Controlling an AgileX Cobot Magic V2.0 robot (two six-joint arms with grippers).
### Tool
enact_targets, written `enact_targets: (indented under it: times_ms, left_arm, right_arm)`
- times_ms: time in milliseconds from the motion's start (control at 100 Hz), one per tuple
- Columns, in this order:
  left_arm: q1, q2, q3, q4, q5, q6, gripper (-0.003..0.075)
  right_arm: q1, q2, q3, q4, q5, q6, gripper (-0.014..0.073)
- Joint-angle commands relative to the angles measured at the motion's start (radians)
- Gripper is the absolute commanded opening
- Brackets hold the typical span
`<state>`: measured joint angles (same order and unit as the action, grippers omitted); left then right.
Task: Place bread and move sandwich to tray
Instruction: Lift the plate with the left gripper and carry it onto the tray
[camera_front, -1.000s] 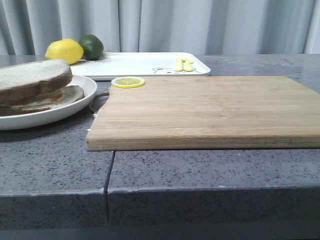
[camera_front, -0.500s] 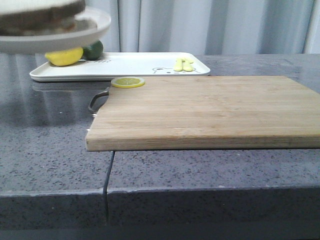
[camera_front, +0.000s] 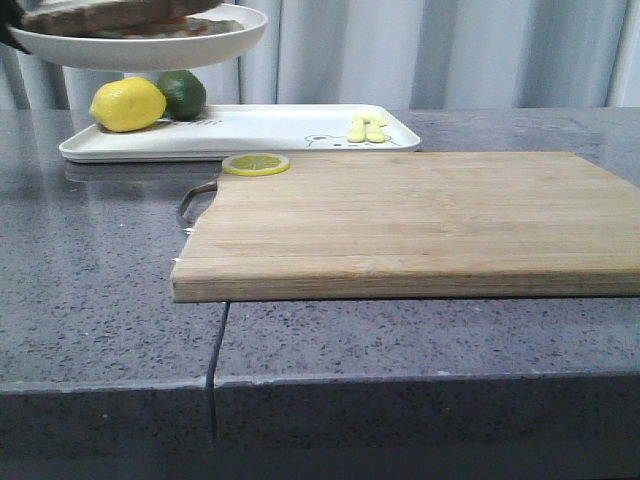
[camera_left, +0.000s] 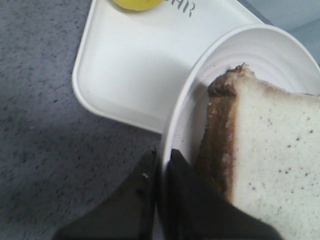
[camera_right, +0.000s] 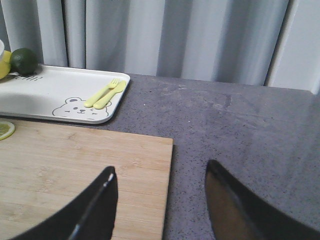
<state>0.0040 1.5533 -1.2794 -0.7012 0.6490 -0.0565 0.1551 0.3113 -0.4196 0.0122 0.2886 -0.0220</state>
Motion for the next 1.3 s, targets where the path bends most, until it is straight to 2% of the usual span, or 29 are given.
enact_targets:
  times_ms: [0,240,450,1290]
  left_arm:
    - [-0.003,0.038,-0.114,-0.080,-0.015,0.016,-0.0019]
    - [-0.003,0.235,-0.343,-0.084,0.068,0.025,-0.0019]
    - [-0.005,0.367,-0.482,-0.164,0.113,0.081,-0.0019]
    - [-0.016,0.567,-0.665,-0.216,0.134,0.116,-0.0019]
  right_arm:
    - [-0.005,0.007,-0.026,-0.006,-0.087,-0.005,0.0408]
    - [-0.005,0.007,-0.026,-0.006,-0.087,-0.005,0.0408]
    - [-0.005,0.007,-0.026,-0.006,-0.087,-0.005,0.0408]
    - [-0.005,0.007,-0.026,-0.006,-0.087,-0.005,0.0408]
